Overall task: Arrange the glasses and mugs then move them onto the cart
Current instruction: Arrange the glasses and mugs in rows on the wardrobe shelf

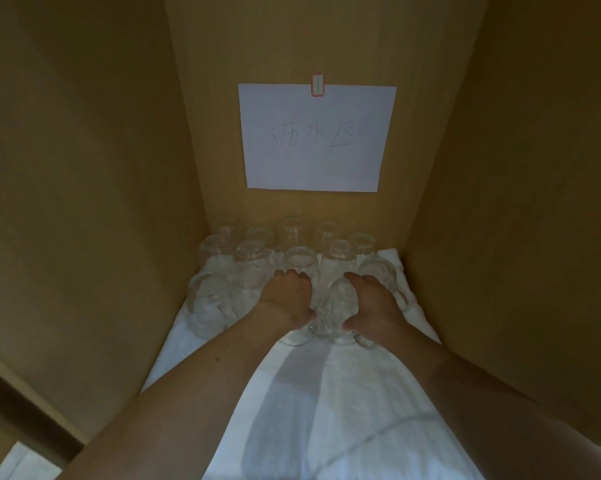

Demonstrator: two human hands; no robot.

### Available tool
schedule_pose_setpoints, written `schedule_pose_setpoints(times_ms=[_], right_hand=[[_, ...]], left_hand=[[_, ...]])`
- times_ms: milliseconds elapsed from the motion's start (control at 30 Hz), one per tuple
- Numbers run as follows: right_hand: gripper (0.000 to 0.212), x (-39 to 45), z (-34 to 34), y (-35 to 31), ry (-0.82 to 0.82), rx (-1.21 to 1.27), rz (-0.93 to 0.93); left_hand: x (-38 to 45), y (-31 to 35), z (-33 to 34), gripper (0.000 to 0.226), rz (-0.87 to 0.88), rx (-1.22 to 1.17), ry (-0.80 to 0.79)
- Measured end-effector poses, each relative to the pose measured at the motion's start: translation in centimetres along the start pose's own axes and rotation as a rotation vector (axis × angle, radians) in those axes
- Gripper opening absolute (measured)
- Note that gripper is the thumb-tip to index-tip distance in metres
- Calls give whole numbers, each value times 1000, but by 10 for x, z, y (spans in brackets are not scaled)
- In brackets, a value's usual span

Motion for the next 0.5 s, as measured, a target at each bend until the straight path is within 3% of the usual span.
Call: schedule_pose_setpoints(times_ms=[367,500], right_hand=[[101,-2,10,7,-8,-27,-69],[94,-16,14,2,59,-44,-68]], left_hand=[[4,-2,7,66,-31,-45,81],[2,-2,13,70,-44,-68,113]])
Point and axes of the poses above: each hand's wrist, its own x-axis towards the middle knuckle, its own z-axis out of the palm, y = z × x, the point moved 9 cm from there along x, towards the middle knuckle, and after that the axes turned 1 degree about y, right-handed, at the moved point
